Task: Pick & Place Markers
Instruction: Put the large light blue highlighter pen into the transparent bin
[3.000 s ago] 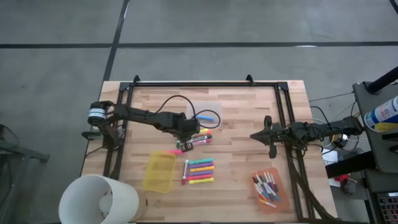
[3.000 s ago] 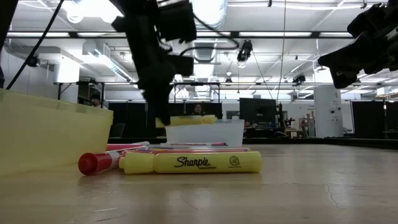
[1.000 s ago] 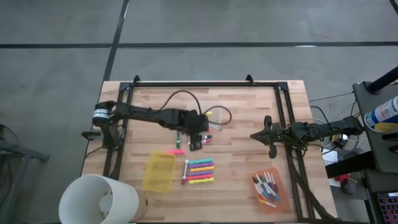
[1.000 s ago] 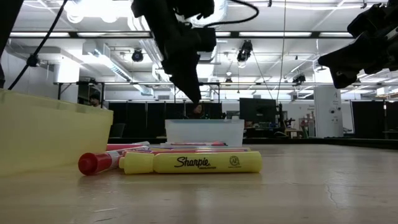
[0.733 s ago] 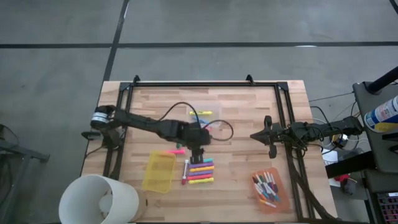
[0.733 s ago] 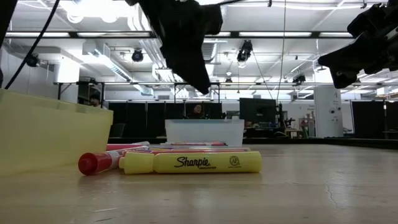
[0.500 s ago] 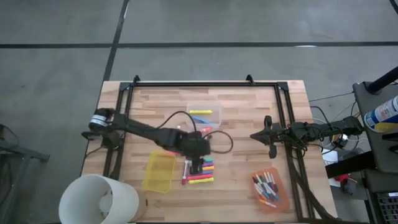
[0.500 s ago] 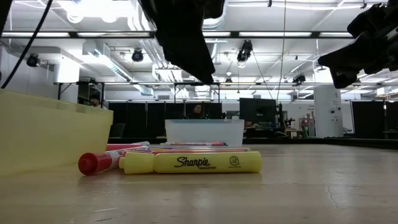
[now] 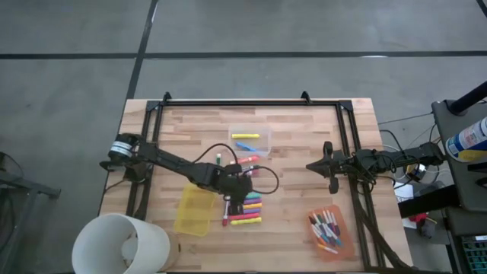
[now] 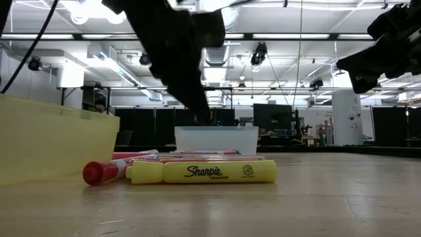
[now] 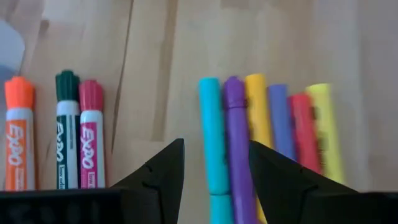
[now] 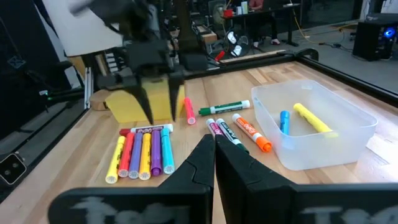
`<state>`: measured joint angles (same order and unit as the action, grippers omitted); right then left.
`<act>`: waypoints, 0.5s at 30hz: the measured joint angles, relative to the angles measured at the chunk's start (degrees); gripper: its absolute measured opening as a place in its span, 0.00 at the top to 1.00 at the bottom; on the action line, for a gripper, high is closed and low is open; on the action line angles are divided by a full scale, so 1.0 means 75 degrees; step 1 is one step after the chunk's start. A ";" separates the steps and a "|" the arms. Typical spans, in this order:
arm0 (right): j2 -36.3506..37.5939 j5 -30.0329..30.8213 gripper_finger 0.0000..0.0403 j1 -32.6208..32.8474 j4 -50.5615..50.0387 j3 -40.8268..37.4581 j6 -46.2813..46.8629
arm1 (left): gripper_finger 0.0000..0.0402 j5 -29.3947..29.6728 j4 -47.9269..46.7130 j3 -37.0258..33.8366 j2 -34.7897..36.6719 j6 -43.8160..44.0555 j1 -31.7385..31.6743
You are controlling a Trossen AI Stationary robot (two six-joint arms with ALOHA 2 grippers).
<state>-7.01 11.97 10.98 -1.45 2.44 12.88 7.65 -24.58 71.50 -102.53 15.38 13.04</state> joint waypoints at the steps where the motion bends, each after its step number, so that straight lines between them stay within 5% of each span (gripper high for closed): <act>1: 0.0000 0.0000 0.98 0.0000 0.0000 0.0000 0.0003 | 0.57 -0.0010 0.0090 -0.0123 -0.0017 0.0004 -0.0034; 15: -0.0034 -0.0003 0.98 -0.0002 -0.0001 0.0003 0.0000 | 0.57 -0.0040 0.0732 -0.0777 -0.0742 -0.0021 -0.0079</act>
<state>-7.26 11.95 10.97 -1.46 2.46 12.88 7.35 -19.09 65.67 -108.10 15.22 12.45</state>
